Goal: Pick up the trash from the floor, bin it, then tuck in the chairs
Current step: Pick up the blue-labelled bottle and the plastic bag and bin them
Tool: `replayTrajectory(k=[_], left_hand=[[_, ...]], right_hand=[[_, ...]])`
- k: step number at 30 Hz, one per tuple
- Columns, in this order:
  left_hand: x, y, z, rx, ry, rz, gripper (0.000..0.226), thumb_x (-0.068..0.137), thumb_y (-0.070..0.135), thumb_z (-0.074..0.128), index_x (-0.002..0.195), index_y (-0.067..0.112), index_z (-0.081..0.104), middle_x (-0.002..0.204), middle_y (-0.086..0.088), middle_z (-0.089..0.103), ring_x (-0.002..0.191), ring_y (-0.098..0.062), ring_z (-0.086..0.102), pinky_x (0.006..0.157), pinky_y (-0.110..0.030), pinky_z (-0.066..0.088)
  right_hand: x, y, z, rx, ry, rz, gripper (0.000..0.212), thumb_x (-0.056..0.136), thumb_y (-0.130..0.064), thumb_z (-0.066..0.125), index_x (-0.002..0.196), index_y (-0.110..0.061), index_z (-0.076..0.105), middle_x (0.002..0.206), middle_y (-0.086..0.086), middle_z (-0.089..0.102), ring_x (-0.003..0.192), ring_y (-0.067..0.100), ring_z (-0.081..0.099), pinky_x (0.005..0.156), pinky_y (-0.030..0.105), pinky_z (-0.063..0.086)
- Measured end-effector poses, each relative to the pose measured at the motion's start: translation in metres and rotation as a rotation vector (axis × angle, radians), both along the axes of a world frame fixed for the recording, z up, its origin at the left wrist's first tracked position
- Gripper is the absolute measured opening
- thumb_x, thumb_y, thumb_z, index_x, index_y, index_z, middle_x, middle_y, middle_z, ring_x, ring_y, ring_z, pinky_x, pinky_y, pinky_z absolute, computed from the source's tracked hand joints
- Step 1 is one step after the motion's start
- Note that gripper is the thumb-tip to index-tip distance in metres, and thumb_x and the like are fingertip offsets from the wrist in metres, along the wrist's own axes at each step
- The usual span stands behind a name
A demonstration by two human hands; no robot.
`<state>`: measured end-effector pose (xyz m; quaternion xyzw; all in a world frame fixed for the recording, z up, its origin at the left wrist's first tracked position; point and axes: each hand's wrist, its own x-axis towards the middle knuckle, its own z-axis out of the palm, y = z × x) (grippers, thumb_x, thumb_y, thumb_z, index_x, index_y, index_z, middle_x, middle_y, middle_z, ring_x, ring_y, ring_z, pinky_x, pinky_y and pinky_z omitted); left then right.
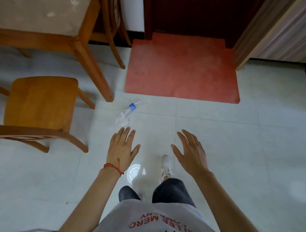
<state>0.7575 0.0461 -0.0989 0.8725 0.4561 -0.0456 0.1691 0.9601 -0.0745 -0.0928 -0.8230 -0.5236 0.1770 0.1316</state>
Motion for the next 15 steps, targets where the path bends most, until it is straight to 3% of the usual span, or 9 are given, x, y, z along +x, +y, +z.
replayTrajectory(k=[8,15], left_hand=[[0.056,0.062,0.001,-0.039,0.031,0.201,0.071,0.094,0.052,0.011,0.118,0.003,0.057,0.119,-0.021,0.061,0.11,-0.04,0.058,0.087,-0.053,0.047],[0.058,0.11,-0.014,-0.1,0.03,0.361,0.072,0.093,0.053,0.012,0.119,0.003,0.057,0.12,-0.022,0.06,0.11,-0.042,0.057,0.087,-0.054,0.046]], right_hand=[[0.082,0.114,0.008,-0.027,-0.013,0.212,0.05,0.092,-0.038,0.05,0.133,-0.01,0.046,0.143,0.012,0.043,0.131,0.028,0.04,0.102,0.041,0.038],[0.094,0.196,-0.011,-0.039,-0.003,0.312,0.052,0.087,-0.042,0.046,0.126,-0.008,0.053,0.134,0.015,0.052,0.121,0.031,0.051,0.093,0.042,0.047]])
